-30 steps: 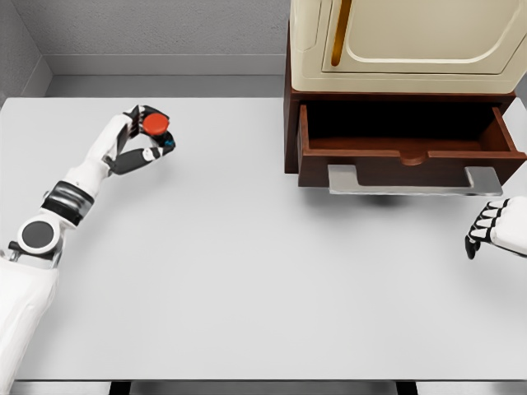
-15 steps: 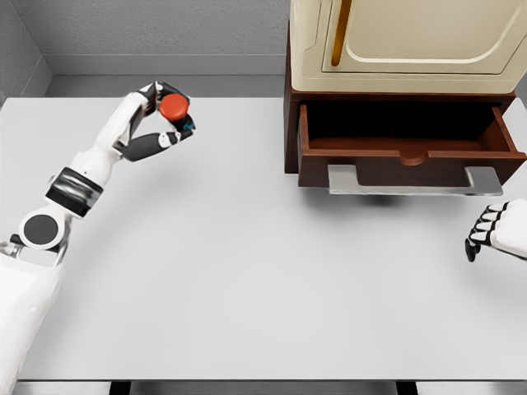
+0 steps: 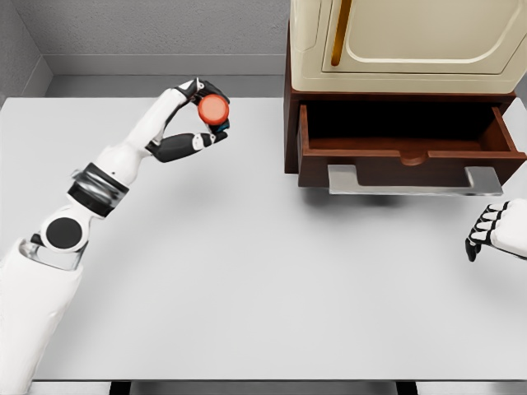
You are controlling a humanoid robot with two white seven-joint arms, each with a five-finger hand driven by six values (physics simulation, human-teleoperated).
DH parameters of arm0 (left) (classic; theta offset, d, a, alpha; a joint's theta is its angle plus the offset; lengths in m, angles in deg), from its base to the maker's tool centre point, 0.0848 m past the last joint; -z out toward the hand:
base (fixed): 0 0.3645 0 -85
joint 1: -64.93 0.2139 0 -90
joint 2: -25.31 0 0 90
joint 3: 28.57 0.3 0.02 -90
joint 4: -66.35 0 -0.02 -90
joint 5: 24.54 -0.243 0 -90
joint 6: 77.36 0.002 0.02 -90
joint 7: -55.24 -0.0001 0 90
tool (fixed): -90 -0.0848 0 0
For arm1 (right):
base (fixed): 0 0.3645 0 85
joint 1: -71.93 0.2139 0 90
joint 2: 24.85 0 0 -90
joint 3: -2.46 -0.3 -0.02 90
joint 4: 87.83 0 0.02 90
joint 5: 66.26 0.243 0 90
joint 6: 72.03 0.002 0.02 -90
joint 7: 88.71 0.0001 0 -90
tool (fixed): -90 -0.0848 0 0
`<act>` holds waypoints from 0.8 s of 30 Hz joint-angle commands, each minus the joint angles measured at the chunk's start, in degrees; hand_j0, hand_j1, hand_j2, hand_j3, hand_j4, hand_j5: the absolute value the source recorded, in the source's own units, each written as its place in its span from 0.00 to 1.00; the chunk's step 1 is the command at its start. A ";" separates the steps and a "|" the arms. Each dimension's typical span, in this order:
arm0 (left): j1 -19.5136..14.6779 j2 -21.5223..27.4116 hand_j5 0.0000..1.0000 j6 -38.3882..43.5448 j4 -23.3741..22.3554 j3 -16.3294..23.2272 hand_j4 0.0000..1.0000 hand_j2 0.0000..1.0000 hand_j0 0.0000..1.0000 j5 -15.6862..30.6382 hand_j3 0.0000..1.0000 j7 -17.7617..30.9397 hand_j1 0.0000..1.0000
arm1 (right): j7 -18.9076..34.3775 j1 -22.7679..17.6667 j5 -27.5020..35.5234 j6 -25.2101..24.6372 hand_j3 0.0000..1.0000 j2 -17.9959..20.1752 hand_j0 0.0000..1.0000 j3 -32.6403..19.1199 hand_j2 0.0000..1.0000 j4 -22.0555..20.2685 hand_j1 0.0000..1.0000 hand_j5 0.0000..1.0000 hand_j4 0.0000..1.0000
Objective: Put the switch into the drawer with left arm, and close the drawer with right arm
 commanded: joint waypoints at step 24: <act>-5.71 -4.68 0.34 -0.09 5.16 6.52 0.34 0.34 0.34 -17.31 0.34 -0.06 0.34 | -0.02 0.09 0.35 0.04 0.35 -0.03 0.35 -0.05 0.35 0.01 0.35 0.35 0.35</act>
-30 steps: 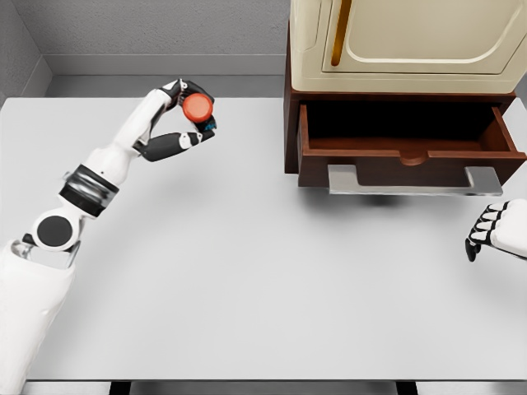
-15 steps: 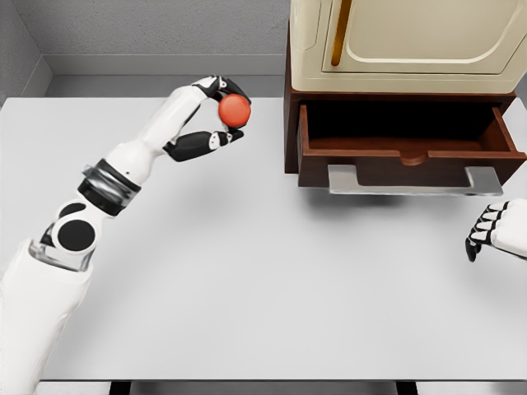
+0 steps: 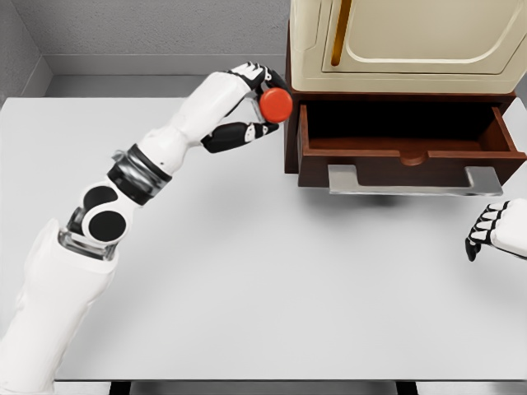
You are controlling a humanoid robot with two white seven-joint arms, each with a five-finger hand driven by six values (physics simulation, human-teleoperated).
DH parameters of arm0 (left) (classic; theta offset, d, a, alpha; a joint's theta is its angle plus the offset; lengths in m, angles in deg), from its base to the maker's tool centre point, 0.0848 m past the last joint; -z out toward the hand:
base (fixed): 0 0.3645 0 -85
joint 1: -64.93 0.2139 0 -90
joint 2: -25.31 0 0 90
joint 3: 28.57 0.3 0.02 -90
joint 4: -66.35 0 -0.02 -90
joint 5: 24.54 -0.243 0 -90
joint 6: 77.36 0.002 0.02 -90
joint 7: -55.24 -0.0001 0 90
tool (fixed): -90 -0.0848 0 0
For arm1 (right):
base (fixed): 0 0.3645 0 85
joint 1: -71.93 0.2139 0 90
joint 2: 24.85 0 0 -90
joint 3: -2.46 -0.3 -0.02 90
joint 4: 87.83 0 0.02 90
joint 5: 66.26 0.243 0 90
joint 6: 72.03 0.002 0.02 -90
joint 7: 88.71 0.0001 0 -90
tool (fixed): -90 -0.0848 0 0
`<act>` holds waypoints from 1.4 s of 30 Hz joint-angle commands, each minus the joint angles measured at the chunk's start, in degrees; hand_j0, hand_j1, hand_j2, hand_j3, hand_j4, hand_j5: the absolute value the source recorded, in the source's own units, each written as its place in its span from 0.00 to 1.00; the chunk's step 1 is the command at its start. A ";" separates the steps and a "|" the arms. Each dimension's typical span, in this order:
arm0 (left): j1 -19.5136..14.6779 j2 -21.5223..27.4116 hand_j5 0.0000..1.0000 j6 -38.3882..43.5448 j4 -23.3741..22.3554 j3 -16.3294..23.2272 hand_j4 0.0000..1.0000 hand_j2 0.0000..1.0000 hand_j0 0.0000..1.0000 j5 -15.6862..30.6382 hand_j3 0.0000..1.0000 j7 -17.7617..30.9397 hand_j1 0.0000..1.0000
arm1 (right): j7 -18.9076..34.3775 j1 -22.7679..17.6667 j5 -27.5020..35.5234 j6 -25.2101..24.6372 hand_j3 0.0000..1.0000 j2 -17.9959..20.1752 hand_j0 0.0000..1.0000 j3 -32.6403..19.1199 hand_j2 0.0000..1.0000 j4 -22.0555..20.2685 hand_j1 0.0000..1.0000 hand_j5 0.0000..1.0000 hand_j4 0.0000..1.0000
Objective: Put the switch into the drawer with left arm, and close the drawer with right arm
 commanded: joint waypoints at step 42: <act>-9.40 -13.46 0.31 1.92 -12.52 9.81 0.31 0.31 0.31 -24.07 0.31 -0.38 0.31 | -0.02 0.09 0.35 0.04 0.34 0.04 0.34 -0.05 0.34 -0.01 0.34 0.34 0.34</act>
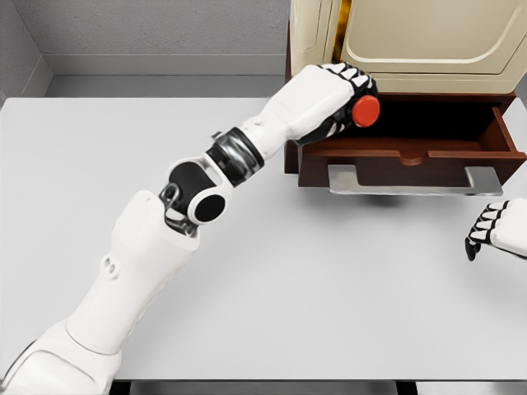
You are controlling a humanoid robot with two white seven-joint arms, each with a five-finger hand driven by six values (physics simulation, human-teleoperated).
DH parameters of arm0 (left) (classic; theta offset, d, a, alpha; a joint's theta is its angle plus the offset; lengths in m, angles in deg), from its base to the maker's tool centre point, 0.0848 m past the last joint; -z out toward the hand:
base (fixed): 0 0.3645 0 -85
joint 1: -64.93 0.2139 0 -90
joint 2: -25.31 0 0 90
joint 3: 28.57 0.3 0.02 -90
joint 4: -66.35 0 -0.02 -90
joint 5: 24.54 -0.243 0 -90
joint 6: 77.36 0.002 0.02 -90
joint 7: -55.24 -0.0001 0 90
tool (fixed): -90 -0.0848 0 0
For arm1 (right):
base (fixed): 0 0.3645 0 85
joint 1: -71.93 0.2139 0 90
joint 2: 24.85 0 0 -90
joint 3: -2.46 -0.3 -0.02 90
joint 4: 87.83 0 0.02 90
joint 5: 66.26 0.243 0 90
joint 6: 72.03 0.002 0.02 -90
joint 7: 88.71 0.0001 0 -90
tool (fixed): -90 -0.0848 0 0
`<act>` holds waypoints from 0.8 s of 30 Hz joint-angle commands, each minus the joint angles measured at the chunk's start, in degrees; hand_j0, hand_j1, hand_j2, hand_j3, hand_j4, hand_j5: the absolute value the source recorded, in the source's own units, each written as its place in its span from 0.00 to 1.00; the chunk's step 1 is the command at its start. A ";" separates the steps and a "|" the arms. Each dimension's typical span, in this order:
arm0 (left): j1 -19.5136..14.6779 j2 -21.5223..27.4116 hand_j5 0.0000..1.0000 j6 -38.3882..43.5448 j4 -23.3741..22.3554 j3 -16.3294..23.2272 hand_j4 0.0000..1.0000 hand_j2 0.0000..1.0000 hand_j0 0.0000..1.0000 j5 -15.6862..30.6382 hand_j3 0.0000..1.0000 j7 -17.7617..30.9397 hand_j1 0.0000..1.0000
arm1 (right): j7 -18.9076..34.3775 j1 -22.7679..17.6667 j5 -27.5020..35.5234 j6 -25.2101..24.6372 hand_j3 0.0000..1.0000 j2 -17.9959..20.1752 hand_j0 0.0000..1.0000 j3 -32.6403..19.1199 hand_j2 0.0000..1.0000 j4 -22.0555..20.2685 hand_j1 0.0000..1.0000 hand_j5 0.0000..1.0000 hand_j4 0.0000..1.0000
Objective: Put the switch into the drawer with left arm, and close the drawer with right arm
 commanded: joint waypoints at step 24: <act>-0.88 -0.68 0.69 -0.14 -3.02 1.00 0.69 0.69 0.69 -3.04 0.69 -0.38 0.69 | -0.02 0.09 0.35 0.04 0.34 0.06 0.34 -0.05 0.34 -0.01 0.34 0.34 0.34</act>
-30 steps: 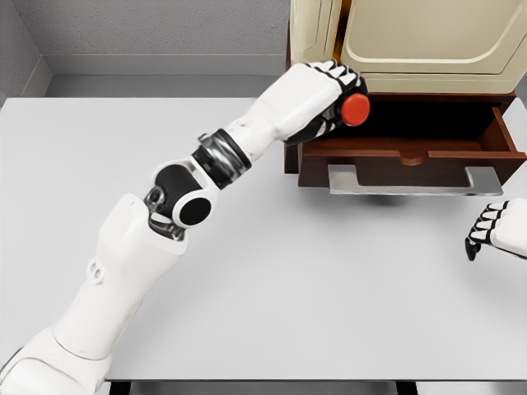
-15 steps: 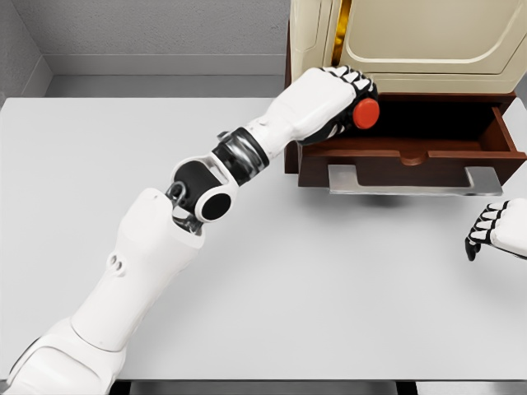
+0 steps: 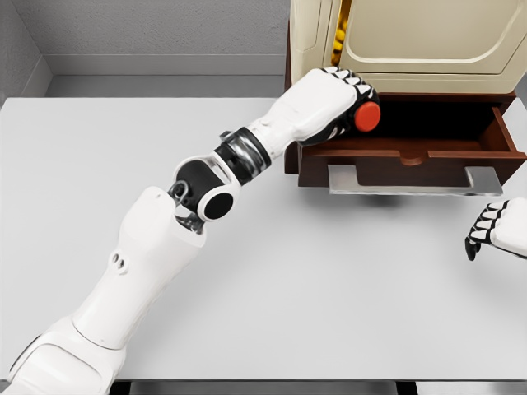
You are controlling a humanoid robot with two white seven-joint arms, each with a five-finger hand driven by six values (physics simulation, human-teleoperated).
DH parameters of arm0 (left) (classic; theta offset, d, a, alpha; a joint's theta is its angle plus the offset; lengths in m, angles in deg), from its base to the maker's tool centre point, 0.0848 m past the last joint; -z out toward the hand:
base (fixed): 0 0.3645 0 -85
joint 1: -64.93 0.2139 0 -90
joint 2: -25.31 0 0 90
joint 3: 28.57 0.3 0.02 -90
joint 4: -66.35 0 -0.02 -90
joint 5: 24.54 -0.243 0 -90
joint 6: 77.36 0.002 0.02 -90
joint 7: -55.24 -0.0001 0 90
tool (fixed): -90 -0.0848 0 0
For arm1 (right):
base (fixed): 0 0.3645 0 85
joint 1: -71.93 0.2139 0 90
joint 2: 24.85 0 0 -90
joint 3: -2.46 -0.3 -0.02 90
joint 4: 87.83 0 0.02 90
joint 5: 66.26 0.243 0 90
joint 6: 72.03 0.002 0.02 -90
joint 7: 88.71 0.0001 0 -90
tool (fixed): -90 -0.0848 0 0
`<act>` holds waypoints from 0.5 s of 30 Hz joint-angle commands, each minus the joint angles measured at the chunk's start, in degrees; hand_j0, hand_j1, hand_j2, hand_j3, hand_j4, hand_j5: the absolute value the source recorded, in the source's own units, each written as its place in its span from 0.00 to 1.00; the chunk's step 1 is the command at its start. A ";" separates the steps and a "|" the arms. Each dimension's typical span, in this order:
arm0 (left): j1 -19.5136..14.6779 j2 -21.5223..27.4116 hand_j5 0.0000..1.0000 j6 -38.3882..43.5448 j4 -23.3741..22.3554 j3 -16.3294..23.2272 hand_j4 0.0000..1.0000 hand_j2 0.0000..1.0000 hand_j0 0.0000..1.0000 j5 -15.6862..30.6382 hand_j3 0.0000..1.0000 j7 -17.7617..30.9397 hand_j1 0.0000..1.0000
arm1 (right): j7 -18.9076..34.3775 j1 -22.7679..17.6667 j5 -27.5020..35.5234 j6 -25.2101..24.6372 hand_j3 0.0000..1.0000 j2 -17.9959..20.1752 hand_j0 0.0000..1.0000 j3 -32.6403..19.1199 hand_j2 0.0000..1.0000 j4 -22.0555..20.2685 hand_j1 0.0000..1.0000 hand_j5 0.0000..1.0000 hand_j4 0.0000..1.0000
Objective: Put the switch into the drawer with left arm, and close the drawer with right arm
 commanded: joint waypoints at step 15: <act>0.09 0.00 0.75 0.08 0.19 0.50 0.75 0.75 0.75 -1.19 0.75 -0.05 0.75 | -0.02 0.00 0.35 0.04 0.34 0.14 0.34 -0.04 0.34 -0.01 0.34 0.34 0.34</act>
